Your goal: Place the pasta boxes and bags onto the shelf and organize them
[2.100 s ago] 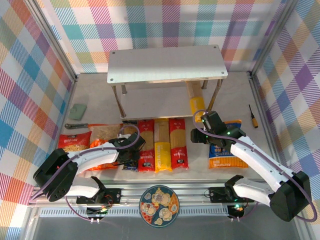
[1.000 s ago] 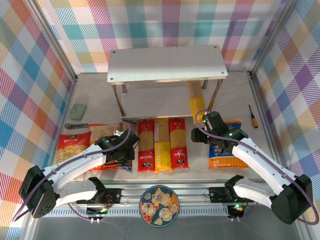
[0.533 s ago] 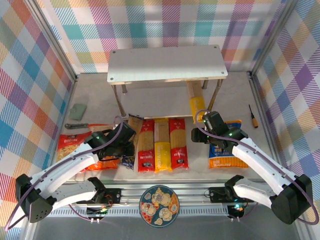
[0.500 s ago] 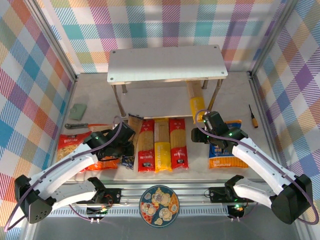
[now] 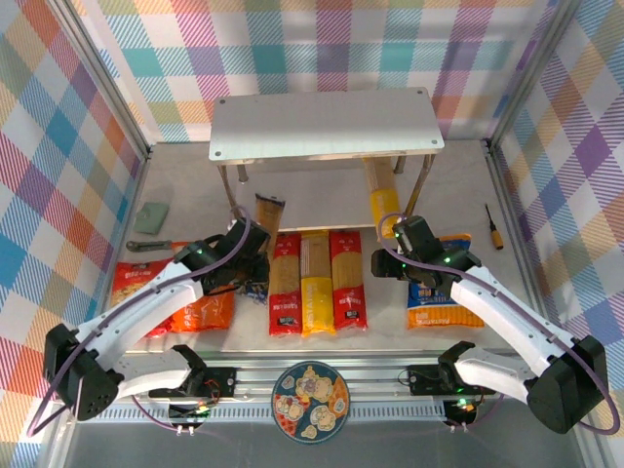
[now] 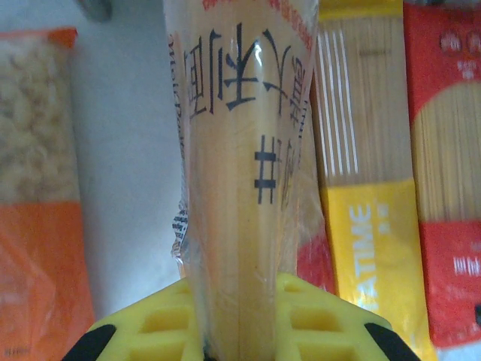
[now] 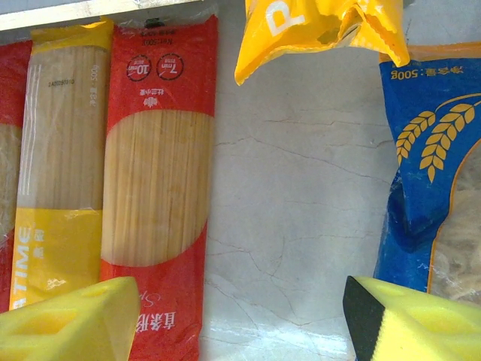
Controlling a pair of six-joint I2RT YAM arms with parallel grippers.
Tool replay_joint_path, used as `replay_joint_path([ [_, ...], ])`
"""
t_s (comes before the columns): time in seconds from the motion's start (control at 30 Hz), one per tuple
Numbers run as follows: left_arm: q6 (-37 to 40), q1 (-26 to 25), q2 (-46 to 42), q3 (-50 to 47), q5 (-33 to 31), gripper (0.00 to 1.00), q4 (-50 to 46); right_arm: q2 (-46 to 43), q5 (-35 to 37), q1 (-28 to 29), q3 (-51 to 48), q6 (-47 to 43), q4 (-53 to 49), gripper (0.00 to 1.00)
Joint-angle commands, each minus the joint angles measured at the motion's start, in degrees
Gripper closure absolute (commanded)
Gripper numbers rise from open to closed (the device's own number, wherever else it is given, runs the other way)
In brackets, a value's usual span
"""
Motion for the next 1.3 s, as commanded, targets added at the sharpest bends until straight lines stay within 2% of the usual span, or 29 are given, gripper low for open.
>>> replay_joint_path([
  [0.0,4.8,3.6,1.8,4.5,-3.1,1.00,12.9,0.1,-0.5,0.6,1.7,0.6,-0.8,0.27],
  [0.2,8.7,8.4,11.0,10.1,-2.2,1.00,19.6,-0.1,-0.3,0.8,1.9,0.9,-1.2,0.27],
  [0.43,10.4,10.8,18.9,15.2,-2.9,1.00,22.2,-0.3,0.5,0.9,2.1,1.2,-2.3,0.27],
  [0.7,11.1,11.6,23.5,17.0,-7.6,1.00,23.4,0.2,0.9,1.0,2.3,1.2,-2.5,0.27],
  [1.27,10.1,13.3,30.1,18.9,-8.6,1.00,24.4,3.0,0.8,1.2,3.4,1.5,-2.4,0.27],
])
